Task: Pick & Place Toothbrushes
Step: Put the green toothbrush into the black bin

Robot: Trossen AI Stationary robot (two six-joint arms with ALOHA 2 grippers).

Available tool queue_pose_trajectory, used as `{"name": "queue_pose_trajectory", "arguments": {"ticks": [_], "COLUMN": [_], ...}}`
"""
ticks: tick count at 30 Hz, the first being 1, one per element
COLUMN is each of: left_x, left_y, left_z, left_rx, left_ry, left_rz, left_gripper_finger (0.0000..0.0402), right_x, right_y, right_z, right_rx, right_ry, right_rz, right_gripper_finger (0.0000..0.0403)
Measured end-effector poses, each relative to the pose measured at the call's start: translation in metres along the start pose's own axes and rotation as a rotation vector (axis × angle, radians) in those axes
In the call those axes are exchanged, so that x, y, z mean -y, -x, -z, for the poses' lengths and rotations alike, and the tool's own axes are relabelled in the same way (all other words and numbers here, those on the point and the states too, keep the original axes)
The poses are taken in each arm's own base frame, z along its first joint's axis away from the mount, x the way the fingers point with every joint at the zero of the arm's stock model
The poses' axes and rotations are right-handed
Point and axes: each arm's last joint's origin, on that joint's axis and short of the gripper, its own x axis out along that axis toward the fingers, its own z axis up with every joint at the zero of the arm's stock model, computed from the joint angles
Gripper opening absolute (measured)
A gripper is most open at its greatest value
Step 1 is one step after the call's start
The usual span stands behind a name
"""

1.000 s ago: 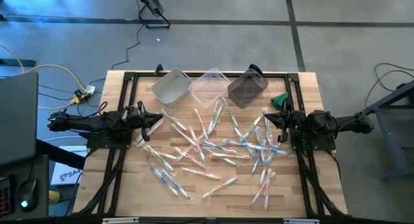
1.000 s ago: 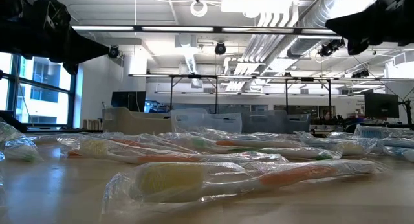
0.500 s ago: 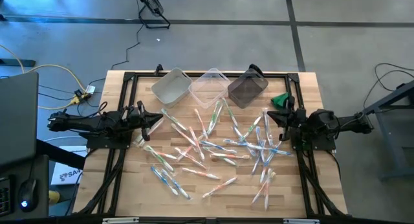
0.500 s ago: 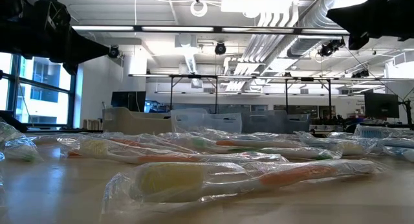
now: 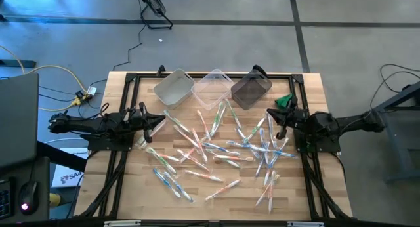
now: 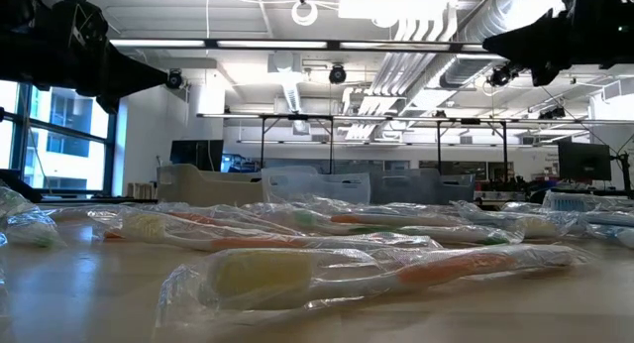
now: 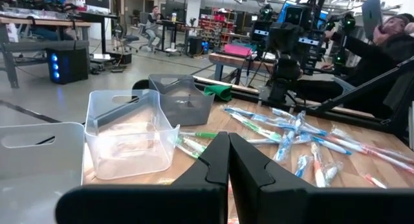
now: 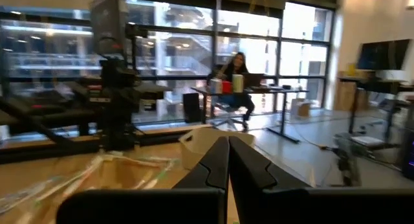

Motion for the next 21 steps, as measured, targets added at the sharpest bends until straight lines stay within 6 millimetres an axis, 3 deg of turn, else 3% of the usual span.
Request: {"name": "queue_pose_trajectory", "arguments": {"ticks": [5,14,21], "left_x": [0.0,0.0,0.0], "left_y": [0.0,0.0,0.0], "left_z": [0.0,0.0,0.0], "left_rx": [-0.001,0.001,0.001], "left_ry": [-0.002,-0.014,-0.022], "left_rz": [0.0,0.0,0.001], "left_gripper_finger": [0.0,0.0,0.0], "right_x": [-0.002,-0.009,-0.015], "right_y": [-0.006,-0.023,-0.037], "right_z": [0.002,-0.021,-0.015], "right_rx": [-0.041,-0.098,-0.19], "right_ry": [0.021,0.081,0.06], "right_rz": [0.07,0.11,0.175], "right_gripper_finger": [0.0003,0.0003,0.0003]}}
